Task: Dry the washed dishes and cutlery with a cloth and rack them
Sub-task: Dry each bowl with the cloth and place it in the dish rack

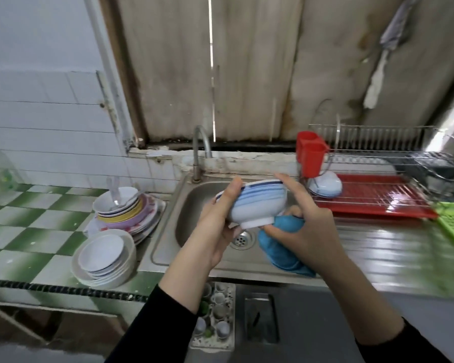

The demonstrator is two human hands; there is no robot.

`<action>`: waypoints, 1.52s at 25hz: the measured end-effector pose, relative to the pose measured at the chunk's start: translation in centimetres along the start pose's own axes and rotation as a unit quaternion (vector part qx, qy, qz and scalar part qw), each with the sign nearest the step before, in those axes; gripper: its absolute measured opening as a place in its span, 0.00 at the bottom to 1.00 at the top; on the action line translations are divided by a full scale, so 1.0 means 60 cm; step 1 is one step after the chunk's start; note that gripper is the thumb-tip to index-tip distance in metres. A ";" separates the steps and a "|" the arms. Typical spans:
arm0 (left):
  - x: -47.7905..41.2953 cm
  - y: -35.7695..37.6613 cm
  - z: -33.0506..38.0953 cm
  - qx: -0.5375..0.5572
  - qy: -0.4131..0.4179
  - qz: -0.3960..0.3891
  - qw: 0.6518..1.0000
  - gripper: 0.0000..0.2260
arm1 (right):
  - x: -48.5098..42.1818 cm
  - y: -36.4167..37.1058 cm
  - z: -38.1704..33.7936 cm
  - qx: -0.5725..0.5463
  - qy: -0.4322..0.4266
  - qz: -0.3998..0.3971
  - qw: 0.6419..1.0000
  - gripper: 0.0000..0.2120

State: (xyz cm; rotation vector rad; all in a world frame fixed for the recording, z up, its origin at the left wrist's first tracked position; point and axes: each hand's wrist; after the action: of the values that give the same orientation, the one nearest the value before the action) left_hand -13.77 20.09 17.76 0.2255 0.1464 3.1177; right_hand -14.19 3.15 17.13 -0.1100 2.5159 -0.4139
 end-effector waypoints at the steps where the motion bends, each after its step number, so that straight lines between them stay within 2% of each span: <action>1: 0.000 0.018 -0.008 -0.029 0.020 -0.019 0.999 0.38 | 0.012 -0.020 0.002 -0.016 0.022 0.016 0.999 0.39; 4: -0.009 0.061 -0.039 -0.149 0.148 -0.083 0.974 0.51 | 0.035 -0.071 0.006 -0.120 0.094 0.080 0.985 0.34; 6: -0.020 0.077 -0.059 -0.247 0.250 -0.114 0.929 0.55 | 0.040 -0.095 0.007 -0.196 0.139 0.111 0.965 0.29; 7: -0.031 0.080 -0.065 -0.314 0.306 -0.109 0.892 0.56 | 0.038 -0.106 0.009 -0.216 0.155 0.124 0.956 0.26; 9: -0.066 0.087 -0.067 -0.425 0.412 -0.082 0.802 0.56 | 0.029 -0.129 0.018 -0.233 0.184 0.148 0.943 0.23; 12: -0.120 0.105 -0.053 -0.501 0.505 -0.043 0.702 0.53 | 0.012 -0.158 0.041 -0.229 0.230 0.153 0.933 0.27; 13: -0.139 0.115 -0.051 -0.509 0.528 -0.024 0.679 0.50 | 0.005 -0.167 0.050 -0.223 0.242 0.147 0.933 0.29; 15: -0.173 0.133 -0.048 -0.497 0.560 0.000 0.663 0.43 | -0.010 -0.183 0.062 -0.192 0.251 0.126 0.940 0.31; 17: -0.205 0.156 -0.048 -0.466 0.568 0.001 0.678 0.40 | -0.023 -0.202 0.071 -0.149 0.242 0.096 0.954 0.36; 21: -0.243 0.208 -0.053 -0.405 0.541 -0.036 0.736 0.45 | -0.033 -0.242 0.094 -0.031 0.246 0.061 0.967 0.54; 23: -0.254 0.228 -0.062 -0.375 0.522 -0.066 0.763 0.47 | -0.031 -0.258 0.111 0.016 0.247 0.062 0.967 0.57; 26: -0.269 0.258 -0.086 -0.346 0.475 -0.119 0.800 0.49 | -0.024 -0.275 0.145 0.042 0.252 0.074 0.964 0.58; 30: -0.285 0.311 -0.116 -0.333 0.408 -0.139 0.839 0.50 | -0.013 -0.307 0.197 0.040 0.258 0.099 0.960 0.57; 35: -0.323 0.383 -0.145 -0.353 0.339 -0.141 0.860 0.48 | -0.023 -0.366 0.264 0.067 0.247 0.099 0.961 0.50; 38: -0.343 0.426 -0.153 -0.357 0.298 -0.126 0.876 0.48 | -0.037 -0.407 0.317 0.079 0.245 0.080 0.963 0.49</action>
State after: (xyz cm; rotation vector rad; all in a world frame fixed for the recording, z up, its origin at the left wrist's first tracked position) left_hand 5.11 -6.57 8.20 -0.6980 -0.8764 2.6269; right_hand -1.99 -24.72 11.19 0.2904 2.9296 -0.6366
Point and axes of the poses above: each hand's wrist, its own x-axis away from the middle knuckle, its own y-axis out of the palm, z = x × y, and after that the axes turned 15 degrees about -x, right-handed
